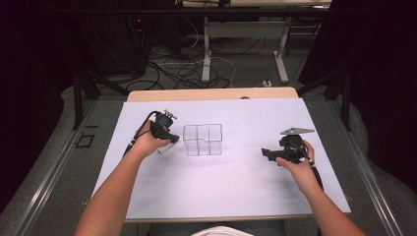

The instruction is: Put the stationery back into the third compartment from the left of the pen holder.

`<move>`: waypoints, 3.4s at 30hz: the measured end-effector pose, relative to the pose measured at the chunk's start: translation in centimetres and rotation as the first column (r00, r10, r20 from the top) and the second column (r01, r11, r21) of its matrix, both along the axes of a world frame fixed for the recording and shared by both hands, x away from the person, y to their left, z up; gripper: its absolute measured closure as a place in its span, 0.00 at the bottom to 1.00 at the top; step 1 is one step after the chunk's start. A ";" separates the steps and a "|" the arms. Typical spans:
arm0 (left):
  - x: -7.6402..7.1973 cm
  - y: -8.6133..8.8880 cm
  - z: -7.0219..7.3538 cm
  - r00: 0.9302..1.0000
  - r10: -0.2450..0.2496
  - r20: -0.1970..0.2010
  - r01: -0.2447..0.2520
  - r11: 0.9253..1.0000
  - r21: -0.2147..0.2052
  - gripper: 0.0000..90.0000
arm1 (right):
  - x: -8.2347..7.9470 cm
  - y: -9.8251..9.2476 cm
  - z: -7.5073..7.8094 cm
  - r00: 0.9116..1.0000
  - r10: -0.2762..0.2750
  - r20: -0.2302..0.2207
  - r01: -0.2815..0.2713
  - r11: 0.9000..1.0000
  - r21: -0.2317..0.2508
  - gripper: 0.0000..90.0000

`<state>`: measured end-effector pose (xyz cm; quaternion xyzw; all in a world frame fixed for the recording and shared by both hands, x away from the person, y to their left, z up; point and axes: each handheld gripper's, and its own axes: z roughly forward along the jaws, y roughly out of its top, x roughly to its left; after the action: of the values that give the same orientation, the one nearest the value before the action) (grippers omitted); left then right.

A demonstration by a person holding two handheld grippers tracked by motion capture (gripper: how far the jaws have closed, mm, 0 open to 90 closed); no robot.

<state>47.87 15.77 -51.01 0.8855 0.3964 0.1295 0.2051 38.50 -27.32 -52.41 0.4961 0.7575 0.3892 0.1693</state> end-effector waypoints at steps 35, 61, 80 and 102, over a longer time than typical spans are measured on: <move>1.3 -0.3 -1.9 0.994 0.005 -0.105 0.003 0.997 0.079 0.74 | 0.1 0.3 -0.5 1.000 0.018 -0.023 -0.018 1.000 -0.002 0.16; 0.6 1.6 -0.9 0.991 0.121 -0.061 -0.127 0.985 -0.113 0.75 | 0.1 0.1 -0.6 1.000 0.013 -0.027 -0.013 1.000 -0.001 0.16; -0.8 1.5 1.8 0.948 0.241 0.207 -0.154 0.919 -0.363 0.75 | 0.2 0.2 -0.7 0.999 0.013 -0.030 -0.013 1.000 0.009 0.16; -2.3 -1.6 5.9 0.904 0.243 0.352 -0.024 0.850 -0.526 0.75 | 0.3 0.1 -0.6 1.000 0.011 -0.020 -0.011 1.000 0.014 0.16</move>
<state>45.58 14.15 -45.14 0.7224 0.4270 0.2151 0.4996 38.76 -27.21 -52.96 0.4971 0.7591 0.3902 0.1562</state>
